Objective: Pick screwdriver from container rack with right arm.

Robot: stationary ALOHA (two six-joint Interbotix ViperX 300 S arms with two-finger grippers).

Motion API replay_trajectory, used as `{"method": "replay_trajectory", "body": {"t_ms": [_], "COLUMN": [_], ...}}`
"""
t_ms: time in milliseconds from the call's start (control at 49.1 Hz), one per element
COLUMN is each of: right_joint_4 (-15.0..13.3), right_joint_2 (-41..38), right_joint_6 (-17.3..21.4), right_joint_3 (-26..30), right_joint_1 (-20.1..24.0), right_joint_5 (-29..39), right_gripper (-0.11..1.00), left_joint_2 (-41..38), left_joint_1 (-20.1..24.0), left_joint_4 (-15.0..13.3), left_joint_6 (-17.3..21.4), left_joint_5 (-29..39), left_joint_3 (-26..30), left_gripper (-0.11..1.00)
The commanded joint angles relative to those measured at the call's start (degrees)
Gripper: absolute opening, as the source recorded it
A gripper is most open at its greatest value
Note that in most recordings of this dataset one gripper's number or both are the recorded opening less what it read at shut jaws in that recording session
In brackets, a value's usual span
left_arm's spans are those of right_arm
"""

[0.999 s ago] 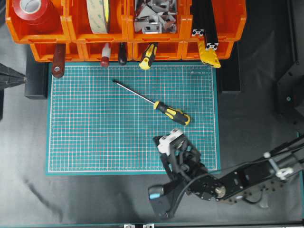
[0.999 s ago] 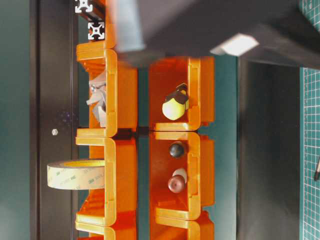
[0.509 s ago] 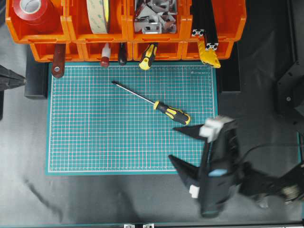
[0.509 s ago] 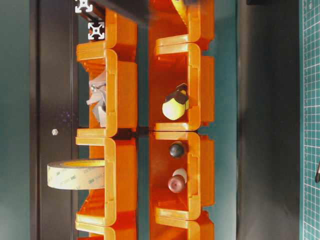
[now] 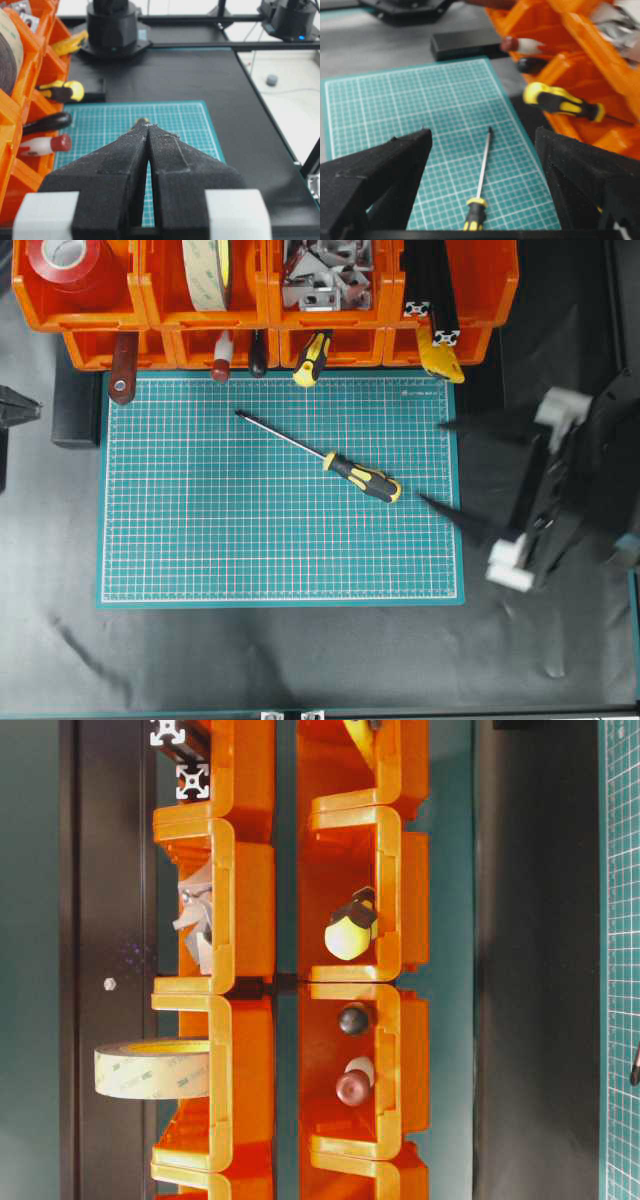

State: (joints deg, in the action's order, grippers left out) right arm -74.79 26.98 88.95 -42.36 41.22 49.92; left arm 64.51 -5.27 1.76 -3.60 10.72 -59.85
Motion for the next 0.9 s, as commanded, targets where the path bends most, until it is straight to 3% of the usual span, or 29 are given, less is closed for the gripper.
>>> {"method": "replay_trajectory", "body": {"t_ms": [0,367,876], "right_joint_4": [-1.4,-1.4,-1.2], "right_joint_2": [4.7,13.9,17.1], "right_joint_6": [0.4,0.6,4.0], "right_joint_3": [-1.3,-6.6,-10.5], "right_joint_1": [0.1,0.1,0.1], "right_joint_5": [0.5,-3.4,-3.8], "right_gripper": [0.8,0.77,0.77], "left_joint_2": [-0.1,-0.1,0.0], "left_joint_1": [-0.1,-0.1,-0.1], "left_joint_4": [0.2,0.2,0.2], "left_joint_6": [-0.1,-0.1,-0.3], "left_joint_5": [-0.3,-0.3,-0.5], "left_joint_3": [1.8,1.8,1.5], "left_gripper": [0.0,0.0,0.0]}}
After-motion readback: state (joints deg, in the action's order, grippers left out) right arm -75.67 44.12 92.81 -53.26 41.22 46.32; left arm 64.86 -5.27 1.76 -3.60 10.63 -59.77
